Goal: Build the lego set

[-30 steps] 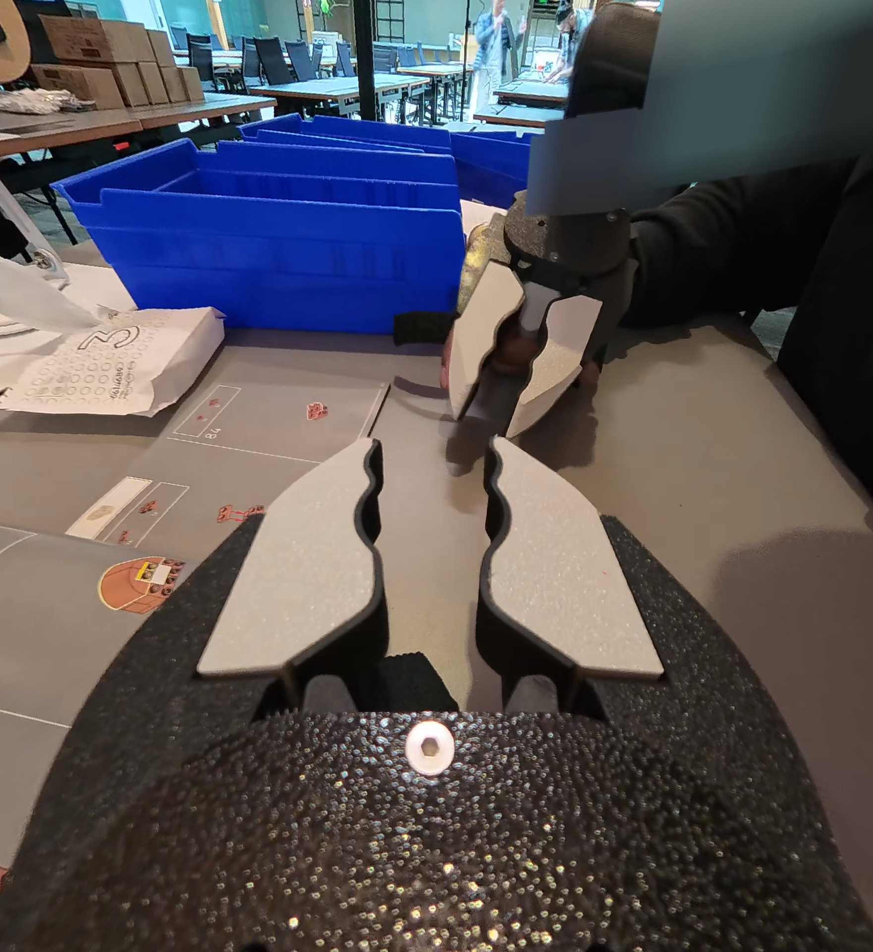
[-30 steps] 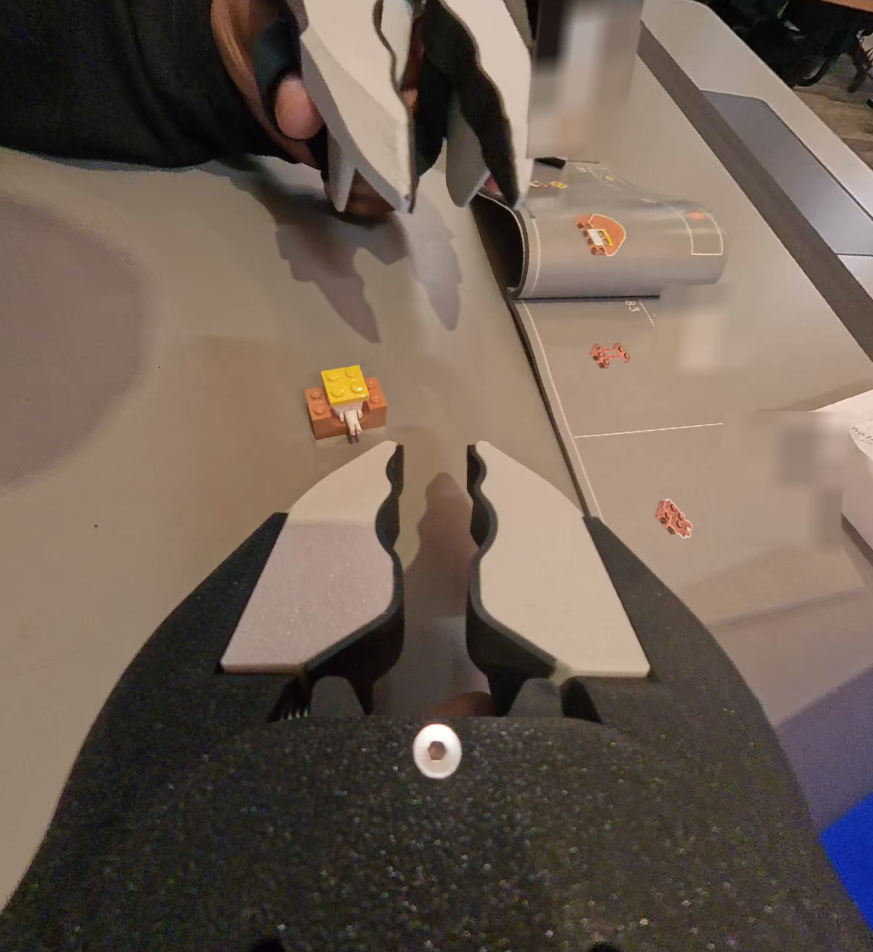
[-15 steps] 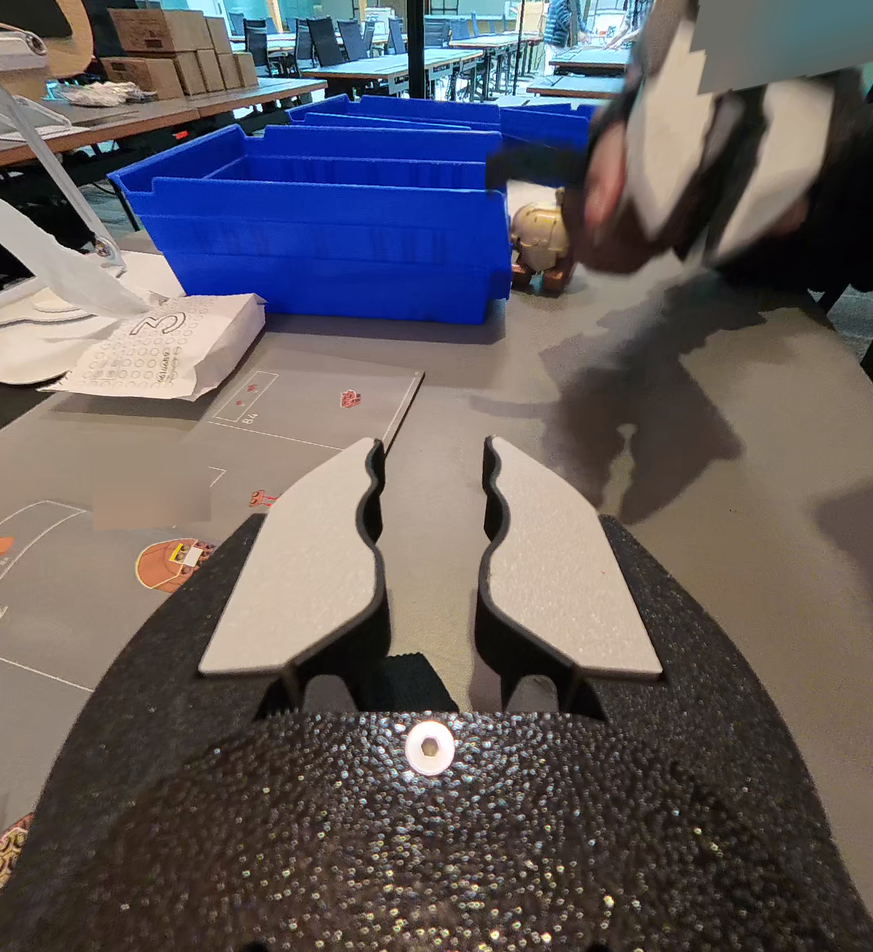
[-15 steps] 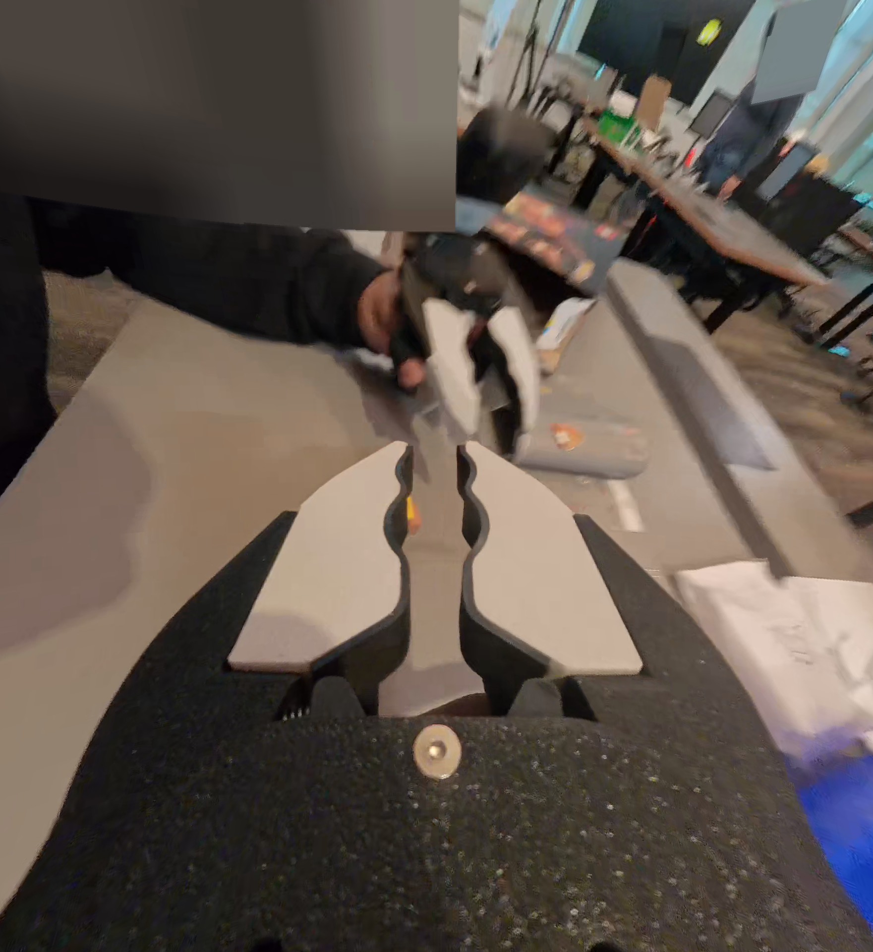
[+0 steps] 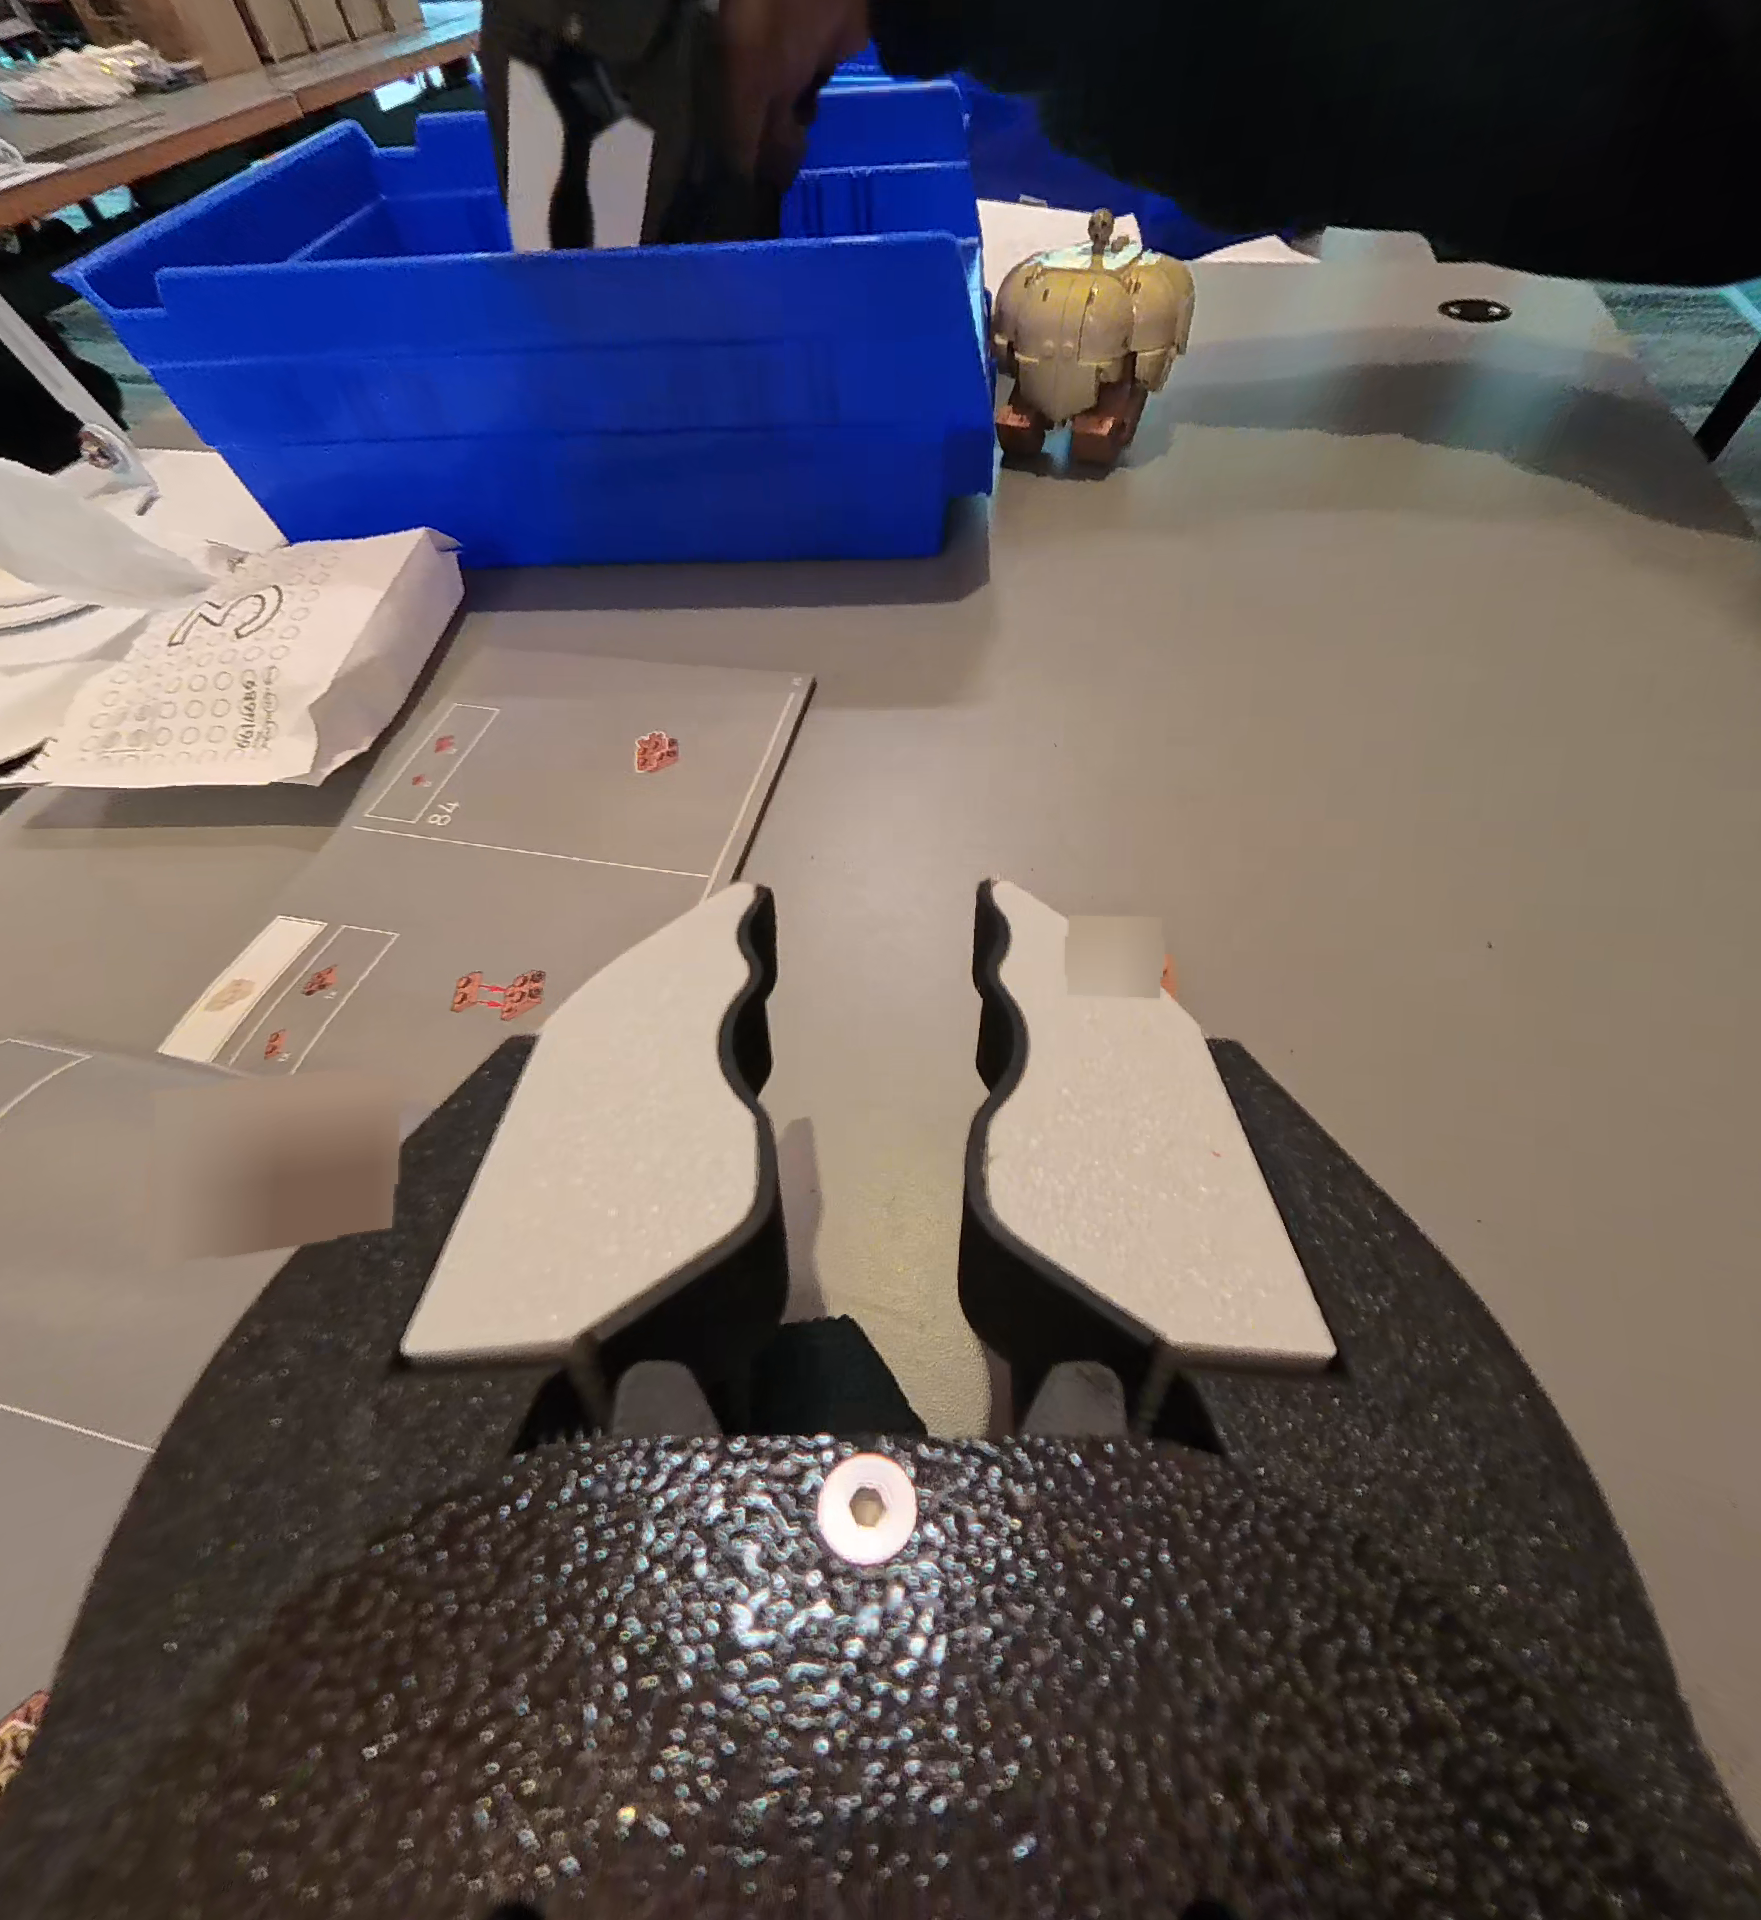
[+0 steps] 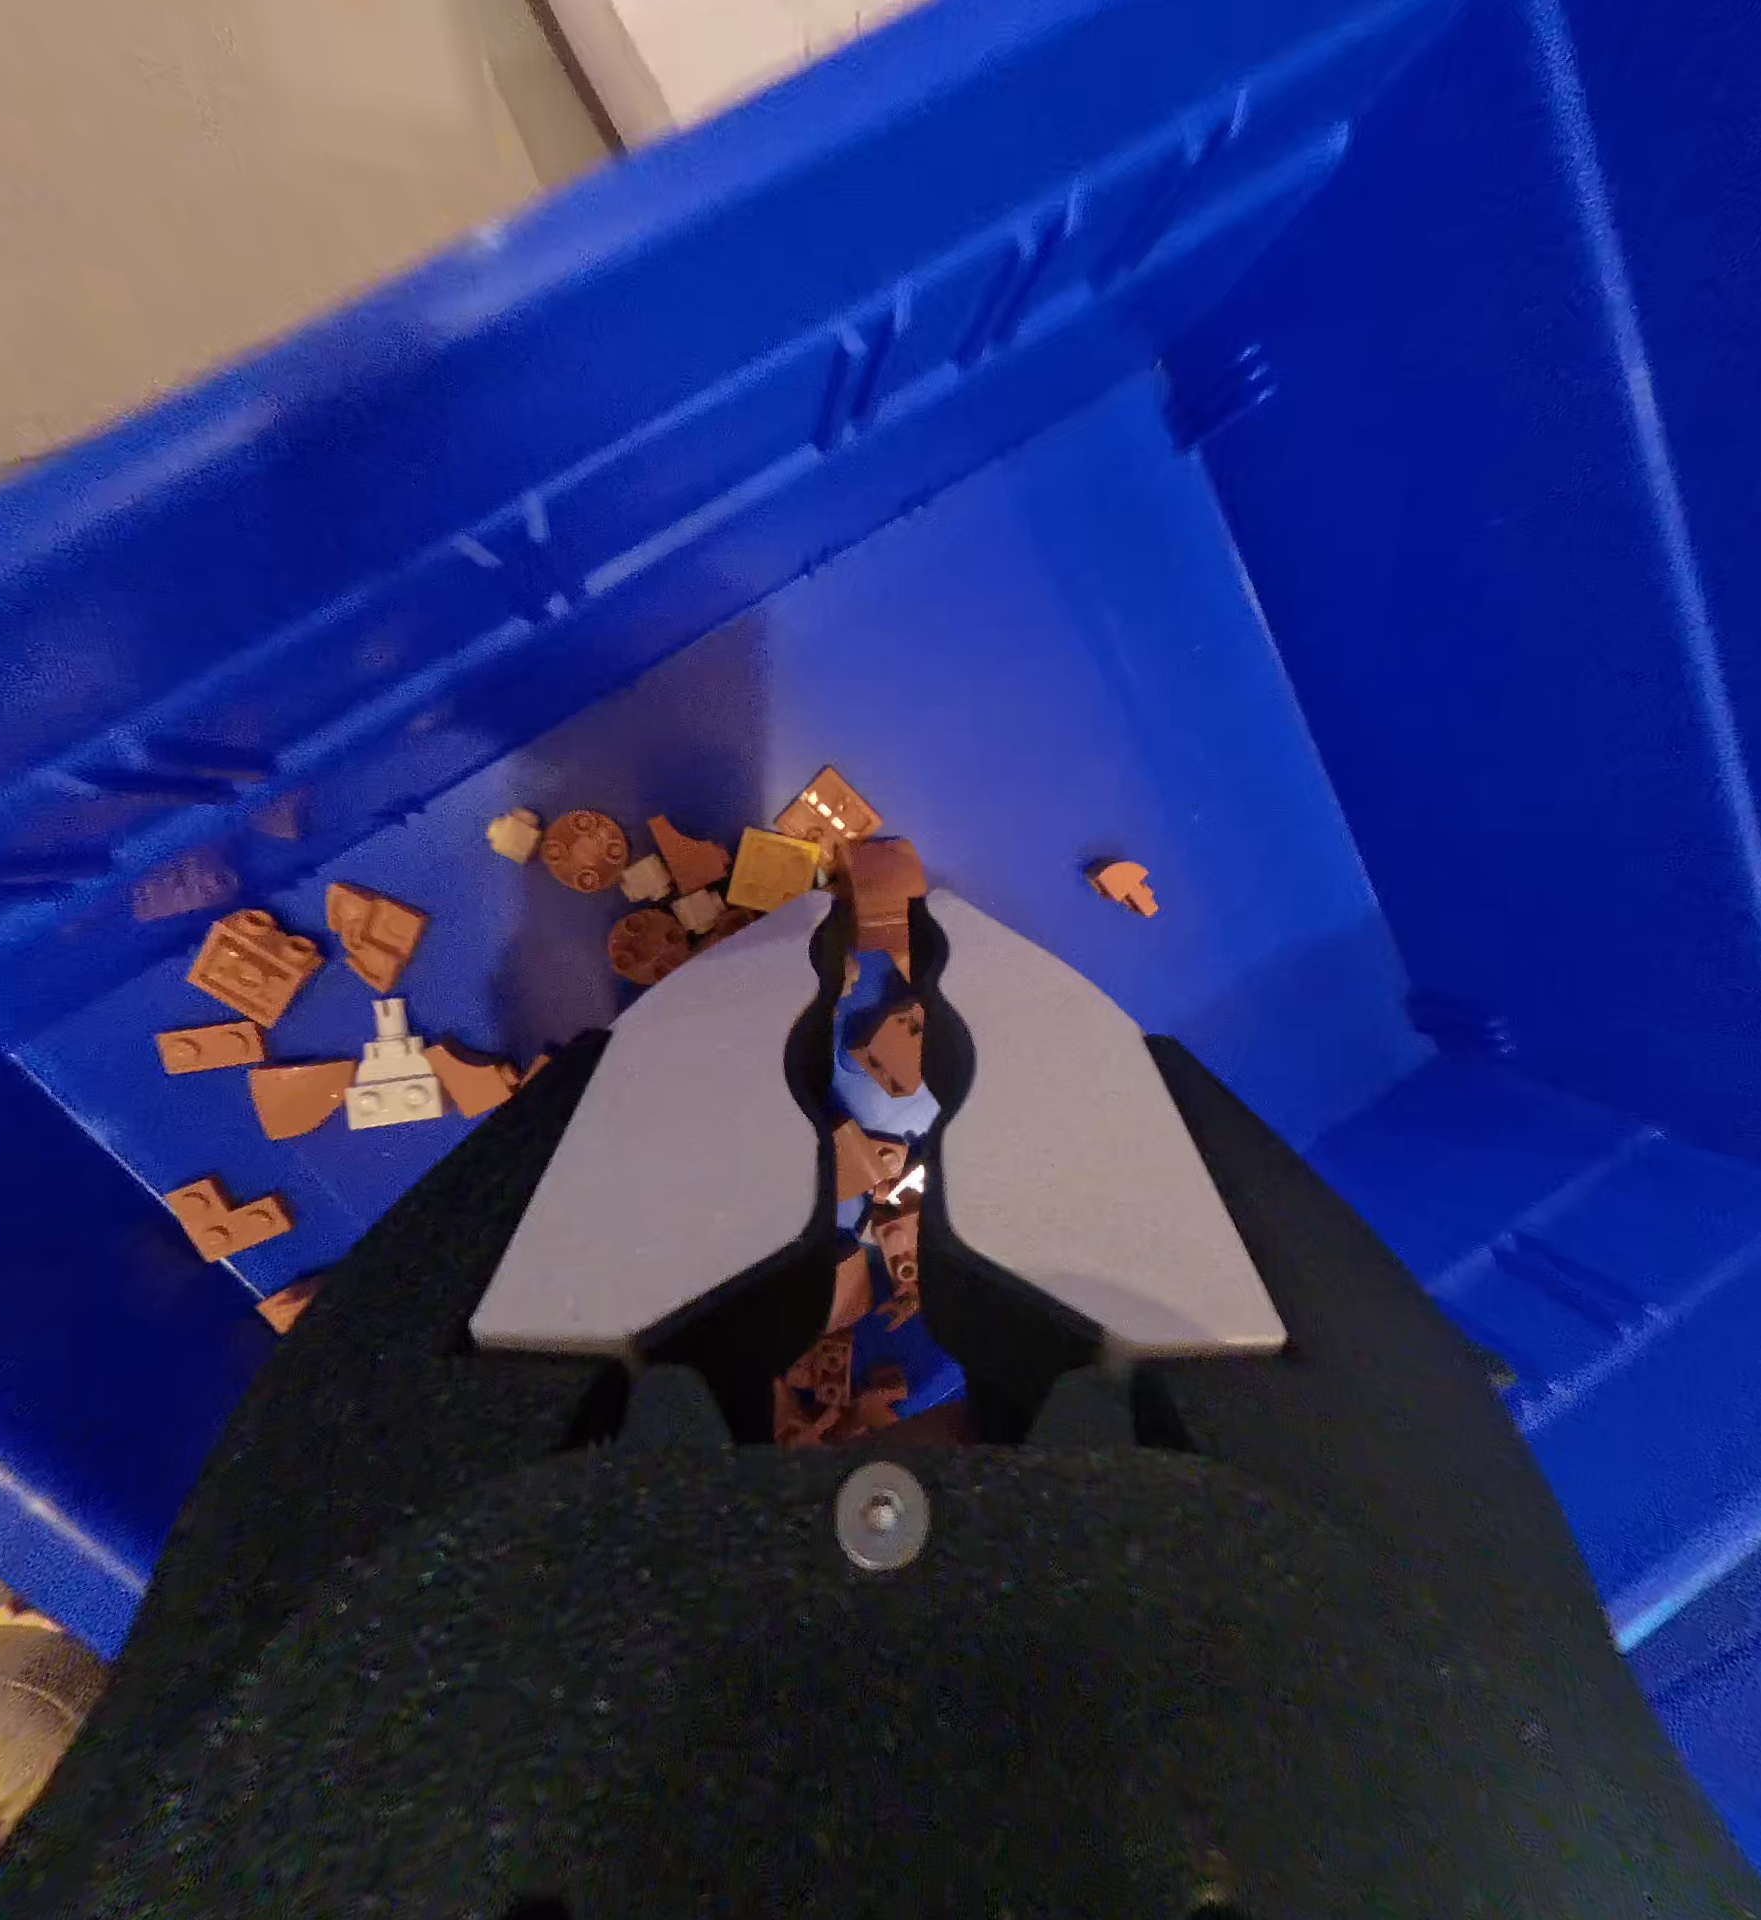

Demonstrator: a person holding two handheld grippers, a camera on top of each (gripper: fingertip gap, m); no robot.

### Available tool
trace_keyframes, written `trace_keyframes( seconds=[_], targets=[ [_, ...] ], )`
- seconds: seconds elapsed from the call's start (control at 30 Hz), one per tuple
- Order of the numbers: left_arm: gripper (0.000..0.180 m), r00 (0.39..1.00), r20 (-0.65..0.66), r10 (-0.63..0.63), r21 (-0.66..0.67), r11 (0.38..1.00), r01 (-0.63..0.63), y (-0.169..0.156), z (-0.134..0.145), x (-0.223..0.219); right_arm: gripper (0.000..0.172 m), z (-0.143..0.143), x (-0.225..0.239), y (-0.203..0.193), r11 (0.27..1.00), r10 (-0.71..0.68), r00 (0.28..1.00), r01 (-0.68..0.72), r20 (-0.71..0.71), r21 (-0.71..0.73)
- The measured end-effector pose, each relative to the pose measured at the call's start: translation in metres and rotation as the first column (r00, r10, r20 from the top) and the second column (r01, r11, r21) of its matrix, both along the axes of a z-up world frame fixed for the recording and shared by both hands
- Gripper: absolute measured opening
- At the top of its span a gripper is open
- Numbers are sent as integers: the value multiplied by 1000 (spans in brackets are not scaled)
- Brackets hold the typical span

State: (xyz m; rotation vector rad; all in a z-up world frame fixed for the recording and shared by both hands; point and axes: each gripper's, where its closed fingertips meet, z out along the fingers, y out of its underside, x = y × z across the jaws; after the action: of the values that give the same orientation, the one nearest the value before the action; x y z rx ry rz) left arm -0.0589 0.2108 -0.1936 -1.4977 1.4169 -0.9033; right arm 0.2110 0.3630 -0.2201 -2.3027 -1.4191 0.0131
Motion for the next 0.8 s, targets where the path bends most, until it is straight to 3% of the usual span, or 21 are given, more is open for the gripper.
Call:
trace_keyframes(
  seconds=[0.27, 0.53, 0.8],
  targets=[
    [35, 1000, 8, -20, -11, 1000, 20, -3, 1, -1, 12, -19, 1, 3, 993, 18, 1000, -17, 2, -116],
    [35, 1000, -5, -17, -5, 1000, 17, -4, -1, -2, 7, -20, -3, 5, 991, -17, 999, 13, -34, -131],
    [34, 1000, -11, -7, 2, 1000, 7, -3, -2, -2, 3, 30, -15, -20, 999, -28, 959, 19, -282, -32]
  ],
)
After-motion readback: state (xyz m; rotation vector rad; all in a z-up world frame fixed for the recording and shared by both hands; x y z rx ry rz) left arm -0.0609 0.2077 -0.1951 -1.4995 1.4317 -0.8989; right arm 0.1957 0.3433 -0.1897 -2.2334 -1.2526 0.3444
